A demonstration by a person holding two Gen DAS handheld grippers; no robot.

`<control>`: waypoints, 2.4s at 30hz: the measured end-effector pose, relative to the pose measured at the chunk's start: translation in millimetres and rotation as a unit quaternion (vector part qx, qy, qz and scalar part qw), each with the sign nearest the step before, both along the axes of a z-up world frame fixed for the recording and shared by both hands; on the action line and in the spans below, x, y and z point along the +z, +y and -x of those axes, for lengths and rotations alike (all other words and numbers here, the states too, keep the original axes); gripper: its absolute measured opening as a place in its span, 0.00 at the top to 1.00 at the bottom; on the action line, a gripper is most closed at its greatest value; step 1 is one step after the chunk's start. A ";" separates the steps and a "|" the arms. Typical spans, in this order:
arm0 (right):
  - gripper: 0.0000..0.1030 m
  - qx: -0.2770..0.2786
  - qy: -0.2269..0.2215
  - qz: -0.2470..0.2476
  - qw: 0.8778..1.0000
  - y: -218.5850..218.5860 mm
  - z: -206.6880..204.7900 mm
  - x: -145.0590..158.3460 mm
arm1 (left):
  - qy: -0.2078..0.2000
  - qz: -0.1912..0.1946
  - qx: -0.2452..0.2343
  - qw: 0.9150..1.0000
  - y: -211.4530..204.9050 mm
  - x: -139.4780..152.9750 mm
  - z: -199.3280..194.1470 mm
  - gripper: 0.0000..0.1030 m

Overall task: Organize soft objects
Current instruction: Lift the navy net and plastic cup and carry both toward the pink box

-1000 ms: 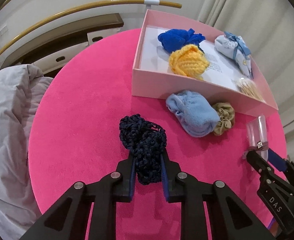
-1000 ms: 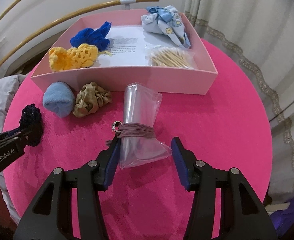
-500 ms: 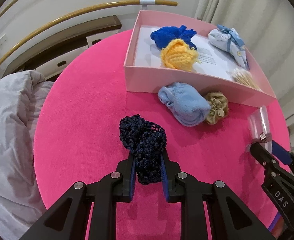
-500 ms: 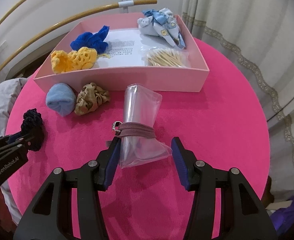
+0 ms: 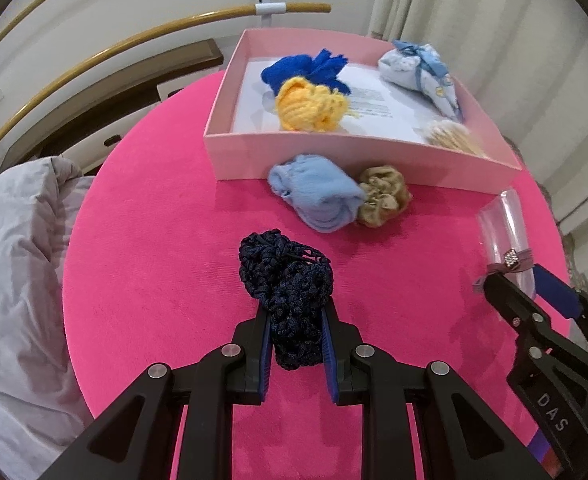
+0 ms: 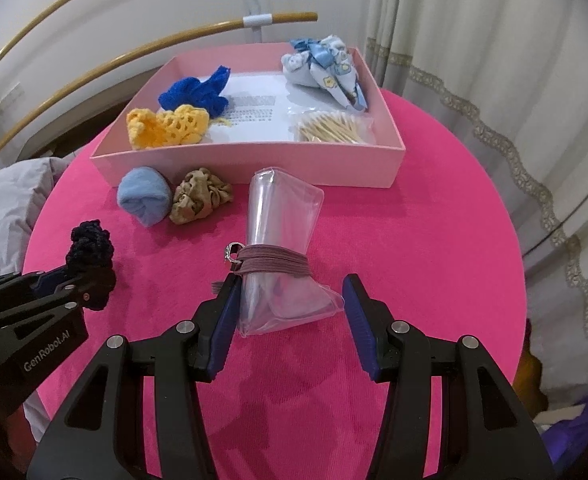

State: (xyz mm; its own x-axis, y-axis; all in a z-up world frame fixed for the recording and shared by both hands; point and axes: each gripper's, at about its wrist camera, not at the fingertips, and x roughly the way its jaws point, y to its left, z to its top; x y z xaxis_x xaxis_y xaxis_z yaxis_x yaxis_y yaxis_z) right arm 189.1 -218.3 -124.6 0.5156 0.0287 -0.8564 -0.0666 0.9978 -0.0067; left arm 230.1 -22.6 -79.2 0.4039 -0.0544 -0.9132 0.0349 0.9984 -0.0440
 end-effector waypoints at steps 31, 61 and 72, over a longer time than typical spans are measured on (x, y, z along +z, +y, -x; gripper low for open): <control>0.53 -0.017 -0.127 -0.014 0.992 0.4 63.2 90.4 | -0.134 -0.007 -0.038 0.990 -24.8 109.6 94.5 0.82; 0.53 -0.018 -0.242 0.004 0.970 9.7 114.2 147.3 | -0.235 -0.009 -0.053 0.970 -23.8 180.4 198.3 0.79; 0.53 -0.016 -0.242 0.002 0.970 8.4 114.4 147.1 | -0.236 -0.009 -0.052 0.970 -23.0 179.1 191.8 0.80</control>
State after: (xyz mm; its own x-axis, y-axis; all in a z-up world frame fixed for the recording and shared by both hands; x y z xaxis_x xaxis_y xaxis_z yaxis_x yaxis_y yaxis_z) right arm 74.6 -209.9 22.5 0.8580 0.0039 -0.5137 -0.0242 0.9992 -0.0328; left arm 38.3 -45.6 99.9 0.7708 -0.1026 -0.6287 0.1477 0.9888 0.0198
